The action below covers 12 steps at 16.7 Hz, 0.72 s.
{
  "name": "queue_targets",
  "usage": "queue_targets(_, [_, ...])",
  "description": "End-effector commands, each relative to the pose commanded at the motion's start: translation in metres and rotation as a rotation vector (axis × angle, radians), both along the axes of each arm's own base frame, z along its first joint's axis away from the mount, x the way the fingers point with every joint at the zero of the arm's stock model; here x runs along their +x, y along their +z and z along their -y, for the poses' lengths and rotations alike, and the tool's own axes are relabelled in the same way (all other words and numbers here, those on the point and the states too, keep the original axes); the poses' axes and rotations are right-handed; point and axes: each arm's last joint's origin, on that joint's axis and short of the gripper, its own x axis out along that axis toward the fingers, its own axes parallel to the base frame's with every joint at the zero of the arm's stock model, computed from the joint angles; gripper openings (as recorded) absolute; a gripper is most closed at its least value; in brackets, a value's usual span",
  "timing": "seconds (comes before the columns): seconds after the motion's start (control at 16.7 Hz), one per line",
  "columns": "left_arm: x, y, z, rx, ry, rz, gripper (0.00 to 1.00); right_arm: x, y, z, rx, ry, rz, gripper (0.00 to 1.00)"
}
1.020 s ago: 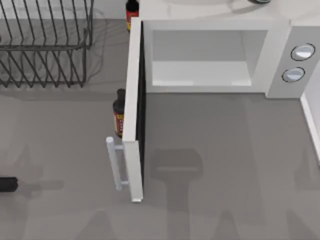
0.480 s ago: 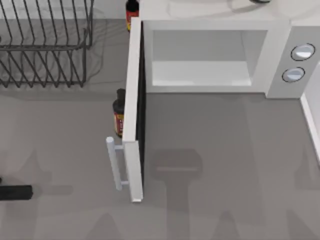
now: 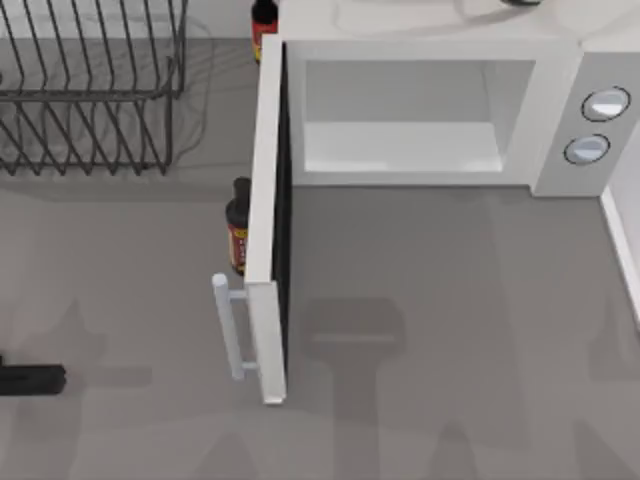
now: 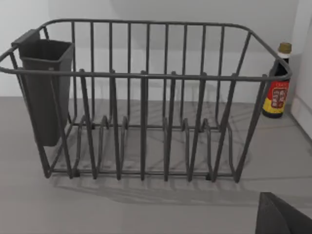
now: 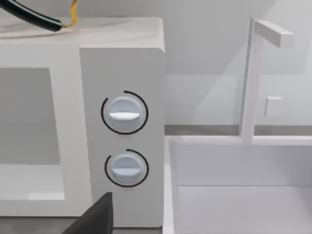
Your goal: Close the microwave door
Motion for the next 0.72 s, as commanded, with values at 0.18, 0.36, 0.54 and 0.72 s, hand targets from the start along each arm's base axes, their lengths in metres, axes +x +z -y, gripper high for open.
queue_targets(0.18, [0.004,0.024,0.007,-0.021,-0.024,-0.133,0.00,0.000,0.000,0.000,0.000,0.000,0.000,1.00])
queue_targets(0.36, [0.020,0.048,0.022,-0.018,-0.039,-0.310,0.00,0.000,0.000,0.000,0.000,0.000,0.000,1.00])
queue_targets(0.54, [0.044,0.065,0.043,0.003,-0.038,-0.483,0.00,0.000,0.000,0.000,0.000,0.000,0.000,1.00])
queue_targets(0.72, [0.068,0.073,0.066,0.029,-0.026,-0.619,0.00,0.000,0.000,0.000,0.000,0.000,0.000,1.00])
